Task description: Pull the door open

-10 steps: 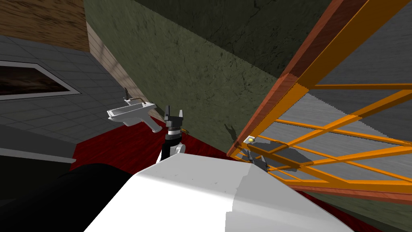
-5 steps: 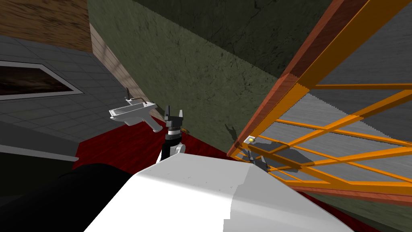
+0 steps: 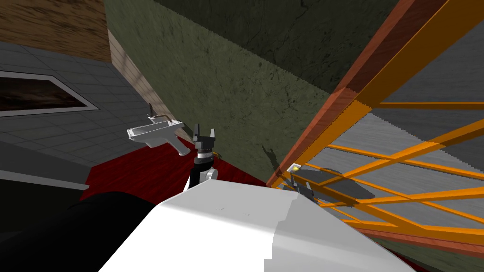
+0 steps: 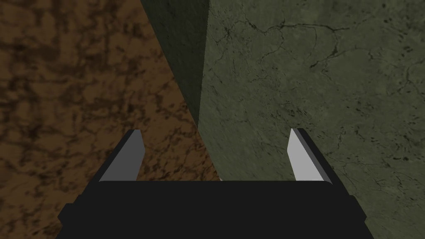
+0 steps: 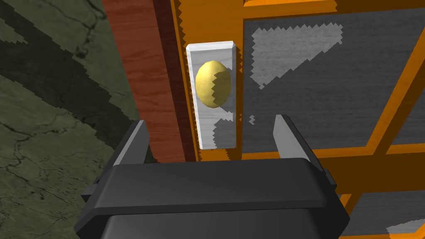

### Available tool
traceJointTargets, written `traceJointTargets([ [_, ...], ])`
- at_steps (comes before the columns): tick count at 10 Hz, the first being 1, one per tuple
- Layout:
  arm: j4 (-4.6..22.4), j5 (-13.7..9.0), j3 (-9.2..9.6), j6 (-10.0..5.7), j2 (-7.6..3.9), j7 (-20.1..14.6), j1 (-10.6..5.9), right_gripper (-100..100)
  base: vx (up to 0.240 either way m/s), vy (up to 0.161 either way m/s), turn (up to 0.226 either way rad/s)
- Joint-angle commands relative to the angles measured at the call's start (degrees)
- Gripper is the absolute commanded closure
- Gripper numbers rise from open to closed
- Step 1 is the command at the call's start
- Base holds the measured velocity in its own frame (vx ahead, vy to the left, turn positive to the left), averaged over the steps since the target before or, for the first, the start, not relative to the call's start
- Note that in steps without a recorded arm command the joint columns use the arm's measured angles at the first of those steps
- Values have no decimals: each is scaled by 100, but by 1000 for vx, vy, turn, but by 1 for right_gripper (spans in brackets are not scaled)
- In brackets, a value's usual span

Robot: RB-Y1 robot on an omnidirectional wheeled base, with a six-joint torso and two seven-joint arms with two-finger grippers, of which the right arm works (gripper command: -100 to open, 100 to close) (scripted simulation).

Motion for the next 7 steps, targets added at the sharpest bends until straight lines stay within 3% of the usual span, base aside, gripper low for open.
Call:
traceJointTargets([
  [1,53,-29,-21,40,11,49,-95,-100,213,-122,44],
  [4,93,-74,-55,128,35,127,-225,-100,180,-109,17],
  [5,93,-47,-12,85,65,109,-144,-100,41,-8,-20],
  [6,93,-47,-12,85,65,109,-144,100,-27,15,15],
  [7,93,-47,-12,85,65,109,-144,100,-21,7,5],
])
